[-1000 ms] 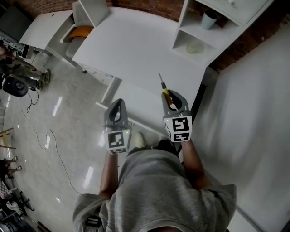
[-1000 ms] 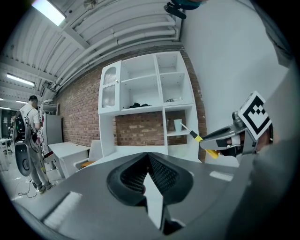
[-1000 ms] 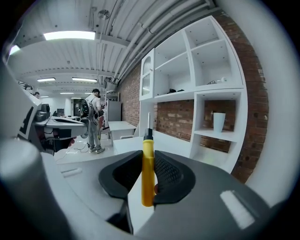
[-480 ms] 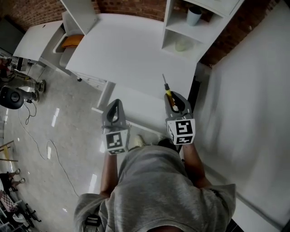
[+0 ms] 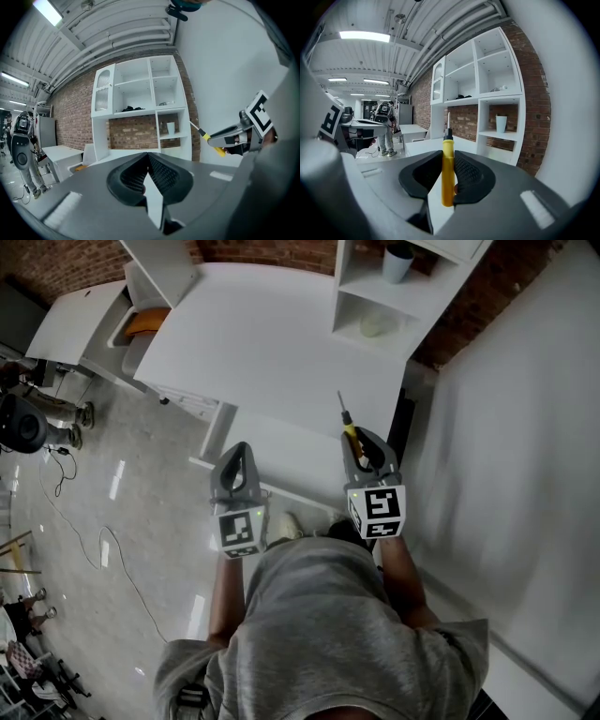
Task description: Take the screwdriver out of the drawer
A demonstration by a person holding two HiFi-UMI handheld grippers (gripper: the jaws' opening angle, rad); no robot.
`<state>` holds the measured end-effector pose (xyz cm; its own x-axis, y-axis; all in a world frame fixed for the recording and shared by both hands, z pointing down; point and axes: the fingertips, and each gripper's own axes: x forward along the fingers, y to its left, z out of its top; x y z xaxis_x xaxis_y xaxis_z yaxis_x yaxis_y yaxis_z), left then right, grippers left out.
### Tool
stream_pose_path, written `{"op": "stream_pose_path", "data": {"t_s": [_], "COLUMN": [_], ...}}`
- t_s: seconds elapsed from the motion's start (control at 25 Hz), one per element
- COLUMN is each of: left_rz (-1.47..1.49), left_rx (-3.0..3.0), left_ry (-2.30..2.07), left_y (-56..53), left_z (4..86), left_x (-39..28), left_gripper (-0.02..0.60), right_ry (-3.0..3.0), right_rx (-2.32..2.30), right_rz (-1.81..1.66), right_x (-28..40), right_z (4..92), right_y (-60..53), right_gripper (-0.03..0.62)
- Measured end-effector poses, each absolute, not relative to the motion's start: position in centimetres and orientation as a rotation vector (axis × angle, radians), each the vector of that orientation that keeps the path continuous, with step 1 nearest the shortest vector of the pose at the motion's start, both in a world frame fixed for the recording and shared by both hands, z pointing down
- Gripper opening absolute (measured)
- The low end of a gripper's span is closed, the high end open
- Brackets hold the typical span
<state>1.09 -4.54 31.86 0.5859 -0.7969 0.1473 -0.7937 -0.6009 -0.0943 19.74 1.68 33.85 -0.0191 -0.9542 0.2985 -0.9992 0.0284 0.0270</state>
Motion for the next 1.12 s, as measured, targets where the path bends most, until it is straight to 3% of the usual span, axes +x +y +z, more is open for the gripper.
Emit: {"op": "stream_pose_path", "data": {"t_s": [1.12], "left_rz": [-0.304], "left_rx": [-2.782], "left_ry": [1.395], "left_y": [-4.60], "left_z": [32.50], "left_x": [1.55], "left_gripper": [0.012], "right_ry": [-2.081], "right_rx": [2.018], "right_rz": [0.300], "right_x": [20.23], "right_z": [34.53], "right_y": [1.51], "right_gripper": [0.080]}}
